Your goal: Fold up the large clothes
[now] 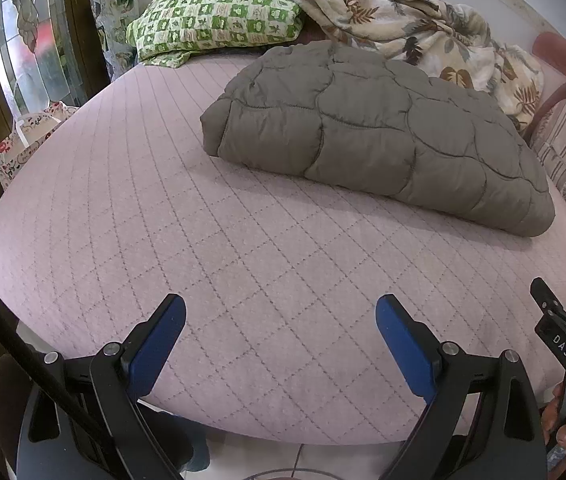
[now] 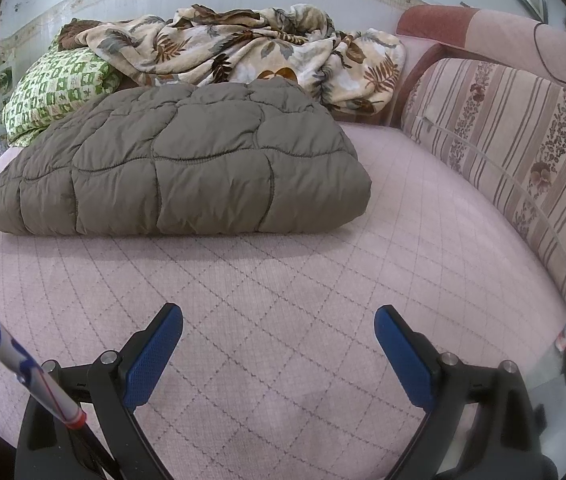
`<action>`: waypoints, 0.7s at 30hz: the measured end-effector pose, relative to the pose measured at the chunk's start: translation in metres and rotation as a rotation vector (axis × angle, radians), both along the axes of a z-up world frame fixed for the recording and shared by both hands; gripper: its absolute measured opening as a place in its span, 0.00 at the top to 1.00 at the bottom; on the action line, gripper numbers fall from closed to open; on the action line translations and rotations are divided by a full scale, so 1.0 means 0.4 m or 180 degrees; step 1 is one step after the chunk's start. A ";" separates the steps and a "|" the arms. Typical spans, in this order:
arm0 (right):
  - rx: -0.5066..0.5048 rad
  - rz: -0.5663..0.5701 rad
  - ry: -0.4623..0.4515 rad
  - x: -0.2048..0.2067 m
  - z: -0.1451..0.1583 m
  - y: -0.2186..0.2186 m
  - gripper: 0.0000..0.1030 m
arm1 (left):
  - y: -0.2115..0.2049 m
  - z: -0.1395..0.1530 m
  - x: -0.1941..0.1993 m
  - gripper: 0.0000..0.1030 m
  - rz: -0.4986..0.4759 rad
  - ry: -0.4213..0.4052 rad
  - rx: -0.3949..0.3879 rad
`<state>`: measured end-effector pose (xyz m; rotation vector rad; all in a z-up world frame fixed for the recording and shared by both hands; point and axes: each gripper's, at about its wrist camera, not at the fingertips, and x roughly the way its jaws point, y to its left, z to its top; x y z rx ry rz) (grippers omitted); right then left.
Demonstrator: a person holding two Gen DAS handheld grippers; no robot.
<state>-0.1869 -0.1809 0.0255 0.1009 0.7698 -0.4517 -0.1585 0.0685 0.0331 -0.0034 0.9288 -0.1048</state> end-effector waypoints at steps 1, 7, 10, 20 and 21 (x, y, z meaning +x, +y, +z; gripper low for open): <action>0.0001 0.0002 0.0000 0.001 0.000 -0.001 0.04 | 0.000 0.000 0.000 0.07 0.0001 -0.0002 0.0006; -0.0003 0.0004 0.0011 0.002 -0.002 -0.003 0.04 | 0.002 -0.005 0.001 0.07 0.0009 0.0014 0.0000; -0.0004 0.0002 0.0011 0.003 -0.003 -0.003 0.04 | 0.001 -0.008 0.002 0.07 0.0009 0.0027 0.0005; -0.0005 0.0004 0.0016 0.002 -0.003 -0.003 0.04 | 0.003 -0.012 0.003 0.07 0.0017 0.0054 -0.0022; 0.0001 0.0006 0.0013 0.002 -0.002 -0.003 0.04 | 0.003 -0.013 0.003 0.07 0.0018 0.0060 -0.0026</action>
